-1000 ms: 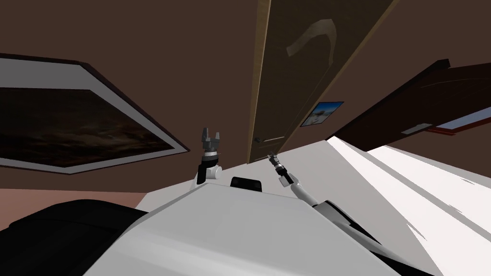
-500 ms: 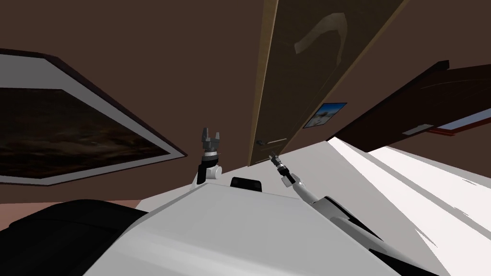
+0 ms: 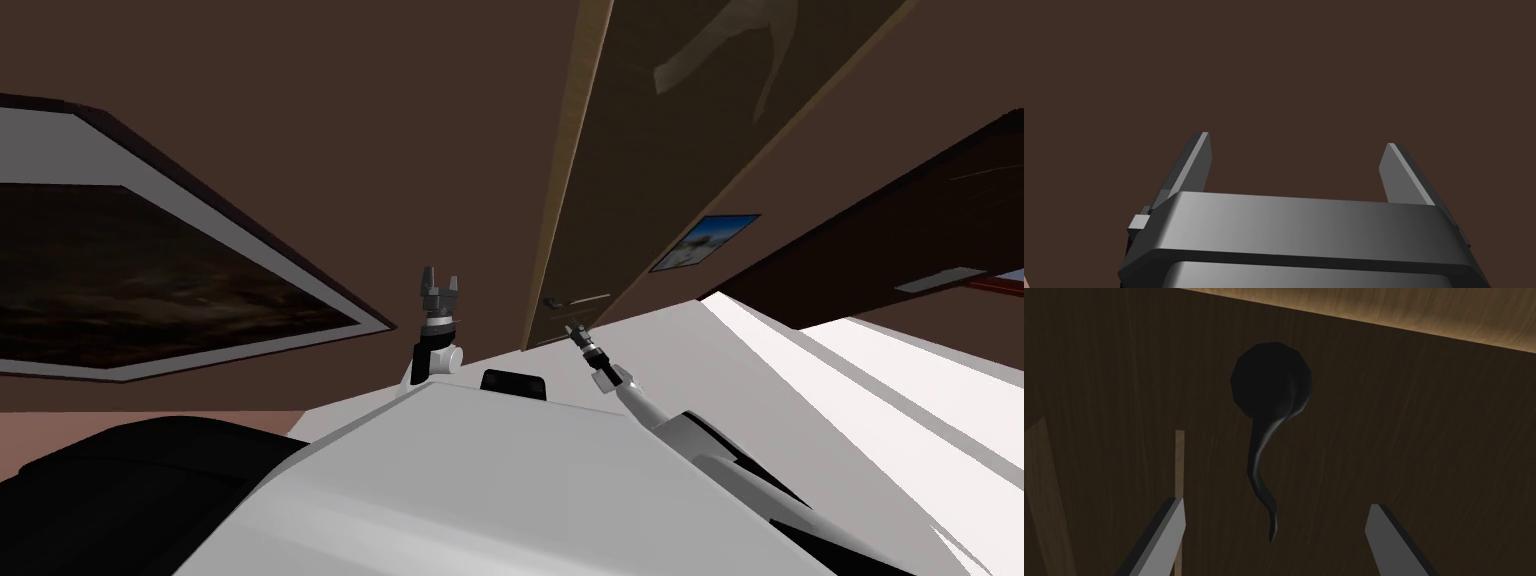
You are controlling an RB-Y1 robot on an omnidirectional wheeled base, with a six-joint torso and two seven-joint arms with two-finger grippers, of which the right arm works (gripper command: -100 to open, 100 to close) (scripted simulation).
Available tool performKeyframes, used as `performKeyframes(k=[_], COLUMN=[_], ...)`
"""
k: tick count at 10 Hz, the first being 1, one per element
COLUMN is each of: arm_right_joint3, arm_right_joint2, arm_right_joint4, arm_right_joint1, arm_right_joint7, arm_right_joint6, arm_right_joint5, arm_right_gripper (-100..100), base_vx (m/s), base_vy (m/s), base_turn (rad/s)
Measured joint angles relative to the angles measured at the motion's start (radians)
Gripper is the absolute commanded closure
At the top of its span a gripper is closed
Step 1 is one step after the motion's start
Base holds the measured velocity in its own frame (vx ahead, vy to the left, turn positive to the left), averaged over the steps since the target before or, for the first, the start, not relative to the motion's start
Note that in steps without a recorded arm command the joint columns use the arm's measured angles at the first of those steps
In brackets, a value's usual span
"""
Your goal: Pull the door open
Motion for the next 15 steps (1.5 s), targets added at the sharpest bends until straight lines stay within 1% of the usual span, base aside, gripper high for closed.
performKeyframes(k=[1, 2, 3, 4, 5, 6, 7, 8, 9, 10, 11, 12, 13, 15], arm_right_joint3=[-0.015, -0.019, -0.032, -0.05, -0.056, -0.064, -0.071, -0.082, -0.092, -0.096, -0.1, -0.108, -0.11, -0.109], arm_right_joint2=[-0.016, -0.01, -0.021, -0.037, -0.036, -0.041, -0.037, -0.037, -0.046, -0.051, -0.058, -0.059, -0.058, -0.059], arm_right_joint4=[-0.015, 0.03, 0.065, 0.035, 0.057, 0.061, 0.109, 0.186, 0.183, 0.17, 0.129, 0.154, 0.159, 0.157], arm_right_joint1=[0.021, 0.007, 0.007, 0.038, 0.034, 0.04, 0.028, 0.015, 0.031, 0.038, 0.053, 0.054, 0.053, 0.055], arm_right_joint7=[-0.002, -0.006, -0.016, -0.015, -0.015, -0.017, -0.021, -0.032, -0.033, -0.032, -0.029, -0.029, -0.03, -0.03], arm_right_joint6=[0.002, -0.017, -0.04, -0.035, -0.043, -0.048, -0.068, -0.114, -0.123, -0.112, -0.093, -0.104, -0.109, -0.101], arm_right_joint5=[-0.009, -0.011, -0.018, -0.029, -0.031, -0.036, -0.04, -0.045, -0.051, -0.053, -0.056, -0.06, -0.061, -0.061], arm_right_gripper=[-100, -100, -100, -100, -100, -100, -100, -100, -100, -100, -100, -100, 100, 100], base_vx=[0.075, 0.087, 0.143, 0.108, 0.082, 0.078, 0.126, 0.113, 0.049, 0.0, 0.054, 0.037, -0.01, -0.012], base_vy=[0.069, 0.094, 0.077, 0.039, 0.043, 0.04, 0.043, 0.03, 0.014, 0.0, 0.024, 0.009, -0.003, -0.005], base_turn=[0.109, 0.287, 0.285, 0.045, 0.098, 0.251, 0.291, 0.102, -0.015, 0.0, 0.213, 0.054, -0.051, -0.001])
